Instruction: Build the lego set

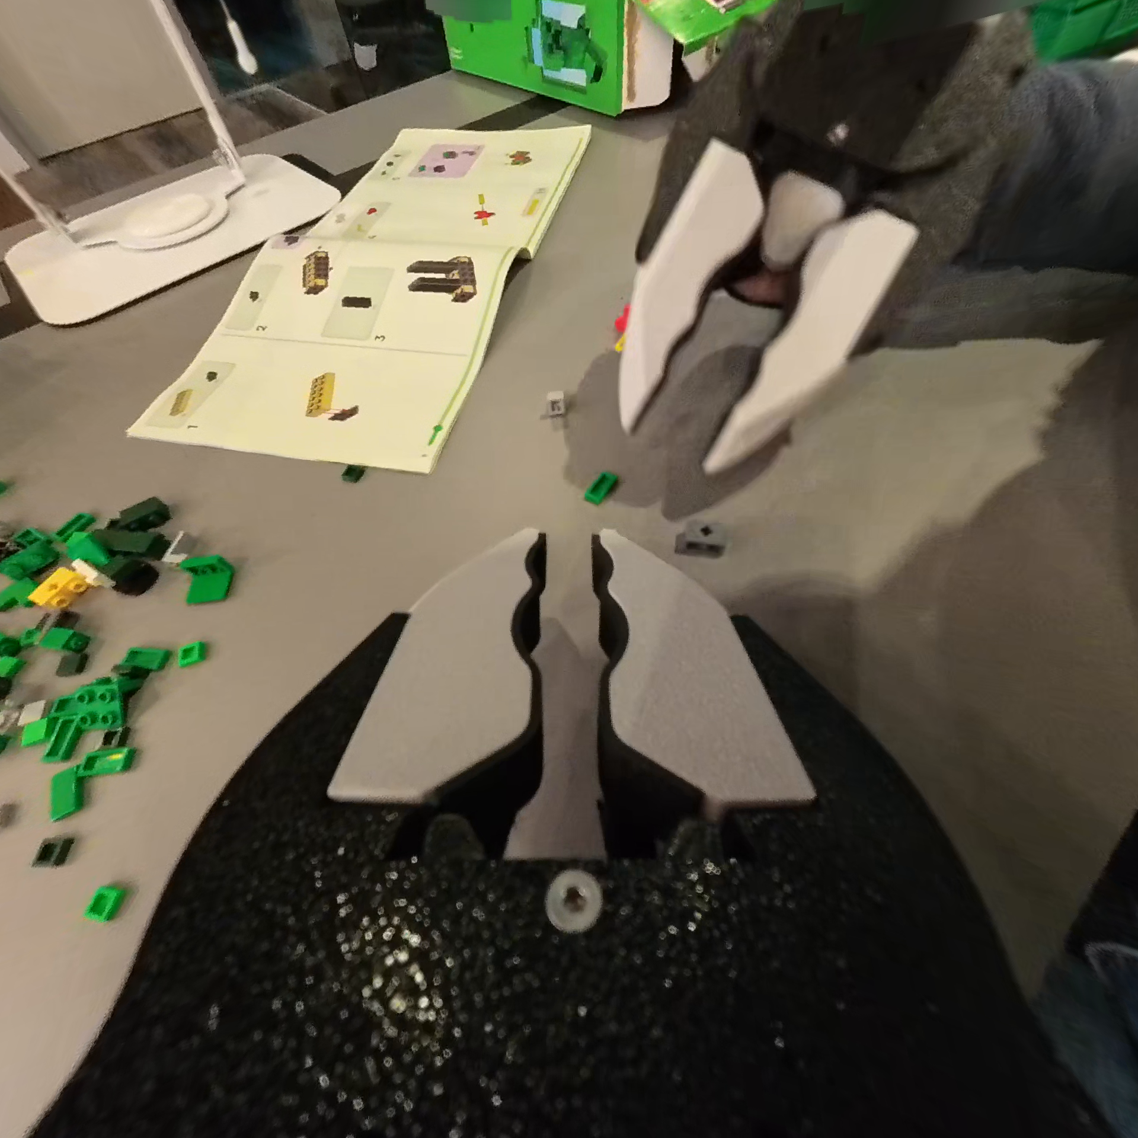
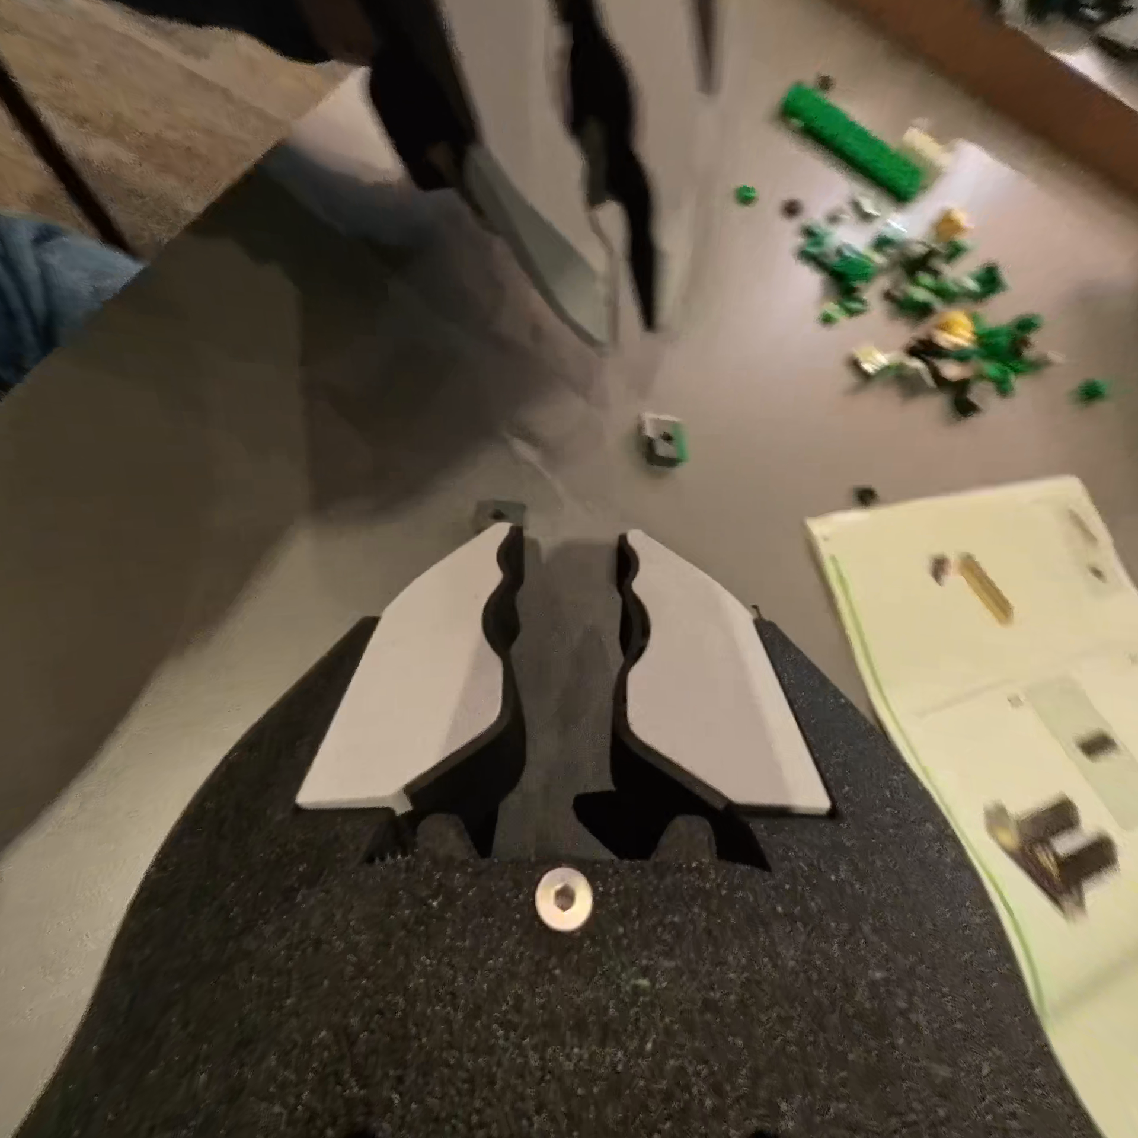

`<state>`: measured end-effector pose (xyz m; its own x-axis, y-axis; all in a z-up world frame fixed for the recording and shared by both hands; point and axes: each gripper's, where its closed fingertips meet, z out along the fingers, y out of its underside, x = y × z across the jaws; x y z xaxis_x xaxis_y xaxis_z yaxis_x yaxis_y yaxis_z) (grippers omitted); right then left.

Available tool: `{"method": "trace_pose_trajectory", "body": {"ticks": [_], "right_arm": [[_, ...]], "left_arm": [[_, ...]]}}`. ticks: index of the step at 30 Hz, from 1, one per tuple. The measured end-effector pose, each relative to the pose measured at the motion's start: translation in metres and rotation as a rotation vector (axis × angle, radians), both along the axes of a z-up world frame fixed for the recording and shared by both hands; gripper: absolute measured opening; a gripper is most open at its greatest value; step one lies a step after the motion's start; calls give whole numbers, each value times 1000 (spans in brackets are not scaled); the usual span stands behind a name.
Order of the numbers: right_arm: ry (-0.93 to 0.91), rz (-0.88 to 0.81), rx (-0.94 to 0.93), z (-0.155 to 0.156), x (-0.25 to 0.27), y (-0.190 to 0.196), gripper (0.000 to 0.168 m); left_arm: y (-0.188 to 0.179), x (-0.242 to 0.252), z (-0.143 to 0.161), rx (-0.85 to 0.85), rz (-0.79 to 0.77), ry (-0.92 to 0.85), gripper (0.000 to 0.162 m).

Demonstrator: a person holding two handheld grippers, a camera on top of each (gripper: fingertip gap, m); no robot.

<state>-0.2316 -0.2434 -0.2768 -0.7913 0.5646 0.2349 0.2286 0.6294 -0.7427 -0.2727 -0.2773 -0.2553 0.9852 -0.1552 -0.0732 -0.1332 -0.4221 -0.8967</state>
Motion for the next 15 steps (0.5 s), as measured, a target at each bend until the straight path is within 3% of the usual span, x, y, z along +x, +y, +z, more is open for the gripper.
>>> {"method": "trace_pose_trajectory", "body": {"ticks": [4, 7, 10, 15], "right_arm": [[-104, -270, -35, -1, -20, 59, 23], [-210, -400, -69, -6, -25, 76, 15], [-248, -402, -42, -9, -18, 75, 10], [-368, -227, -182, -8, 13, 21, 7]], "left_arm": [[-7, -6, 1, 17, 8, -13, 13], [-9, -12, -1, 14, 25, -5, 13], [-9, -12, -1, 25, 20, -20, 12], [-10, -8, -4, 25, -17, -48, 12]]}}
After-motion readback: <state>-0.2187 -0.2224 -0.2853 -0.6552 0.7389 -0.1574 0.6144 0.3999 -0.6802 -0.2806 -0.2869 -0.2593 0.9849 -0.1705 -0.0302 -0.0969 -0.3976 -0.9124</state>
